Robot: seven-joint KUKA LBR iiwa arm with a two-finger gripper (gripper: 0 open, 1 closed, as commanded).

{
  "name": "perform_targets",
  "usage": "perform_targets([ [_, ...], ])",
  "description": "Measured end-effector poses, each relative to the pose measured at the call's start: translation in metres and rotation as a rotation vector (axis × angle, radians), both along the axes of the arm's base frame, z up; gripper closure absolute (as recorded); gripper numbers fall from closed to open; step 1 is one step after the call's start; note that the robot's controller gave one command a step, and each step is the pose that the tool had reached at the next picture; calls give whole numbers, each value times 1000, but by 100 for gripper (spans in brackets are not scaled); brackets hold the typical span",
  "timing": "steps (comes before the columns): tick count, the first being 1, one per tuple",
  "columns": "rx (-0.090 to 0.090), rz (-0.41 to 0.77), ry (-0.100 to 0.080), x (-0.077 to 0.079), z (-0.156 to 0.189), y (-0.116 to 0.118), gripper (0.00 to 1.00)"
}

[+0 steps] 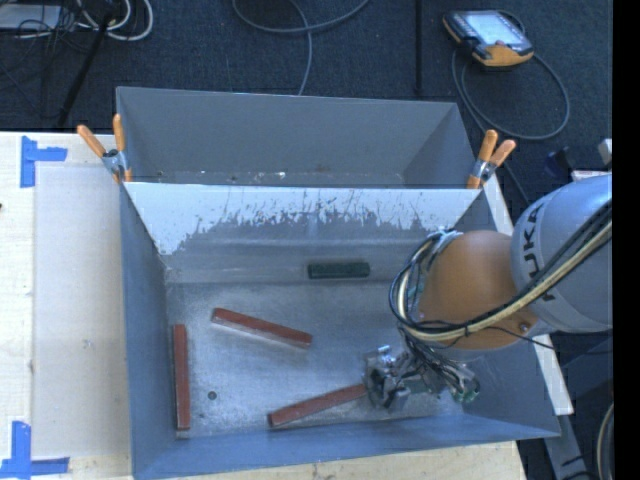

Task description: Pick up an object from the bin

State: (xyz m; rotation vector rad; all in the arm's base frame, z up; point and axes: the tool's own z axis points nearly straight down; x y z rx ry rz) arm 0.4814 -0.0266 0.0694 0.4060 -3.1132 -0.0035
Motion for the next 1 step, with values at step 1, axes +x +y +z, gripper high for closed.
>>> perform_targets([
  [1, -1, 20, 4, 14, 62, 5, 100],
])
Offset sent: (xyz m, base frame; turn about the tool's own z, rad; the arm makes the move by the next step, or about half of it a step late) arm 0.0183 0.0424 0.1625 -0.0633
